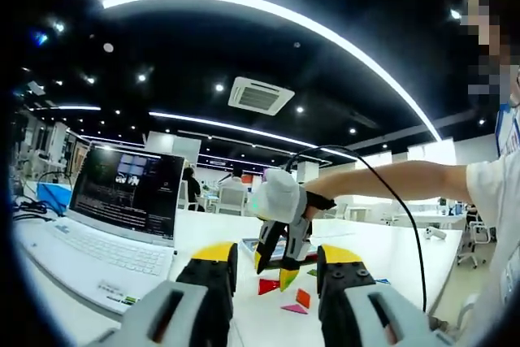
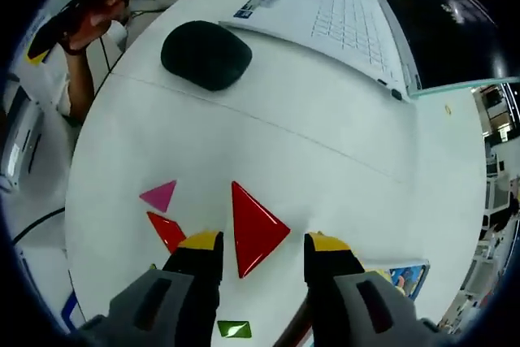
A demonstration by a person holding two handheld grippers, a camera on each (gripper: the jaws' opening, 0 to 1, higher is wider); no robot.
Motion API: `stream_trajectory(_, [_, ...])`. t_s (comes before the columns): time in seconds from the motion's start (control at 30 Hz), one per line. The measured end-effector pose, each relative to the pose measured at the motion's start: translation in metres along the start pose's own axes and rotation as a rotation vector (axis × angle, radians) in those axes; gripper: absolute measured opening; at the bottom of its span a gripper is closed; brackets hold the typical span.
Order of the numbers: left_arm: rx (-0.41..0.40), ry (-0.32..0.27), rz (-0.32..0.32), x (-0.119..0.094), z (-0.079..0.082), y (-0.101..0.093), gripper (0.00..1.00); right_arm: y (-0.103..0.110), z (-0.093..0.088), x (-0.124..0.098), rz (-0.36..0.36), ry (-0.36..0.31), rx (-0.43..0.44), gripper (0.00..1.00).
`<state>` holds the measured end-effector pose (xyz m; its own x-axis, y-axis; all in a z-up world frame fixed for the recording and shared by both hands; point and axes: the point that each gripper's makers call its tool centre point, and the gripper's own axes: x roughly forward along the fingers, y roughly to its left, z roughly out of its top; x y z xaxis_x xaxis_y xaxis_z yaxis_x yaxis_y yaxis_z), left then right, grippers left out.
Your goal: Pick up the tangram pieces one by one and place each piece onto its matching region on the pattern sheet, fitting the shapes together until the outline on the sheet is completely filled by the tangram pieces
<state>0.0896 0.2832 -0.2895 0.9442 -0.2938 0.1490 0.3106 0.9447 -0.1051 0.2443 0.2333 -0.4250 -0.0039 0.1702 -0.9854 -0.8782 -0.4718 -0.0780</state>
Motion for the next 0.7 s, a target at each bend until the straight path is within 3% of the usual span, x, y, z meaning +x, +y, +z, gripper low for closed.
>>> stream_trajectory(0.13, [0.001,0.000,-0.004,0.0012,0.0000,-0.0006,0.40,0.0068,-0.0003,0.0021,0.066,0.017,-0.016,0.36])
stream_trajectory(0.47, [0.004,0.005,-0.006,0.0027,-0.0029,-0.0026,0.39,0.0049,0.0010,0.0035,0.092,0.046,-0.084,0.35])
stream_trajectory(0.7, [0.004,0.004,-0.008,0.0035,-0.0010,-0.0005,0.38,-0.0023,0.0015,0.0037,0.084,-0.009,-0.030,0.29])
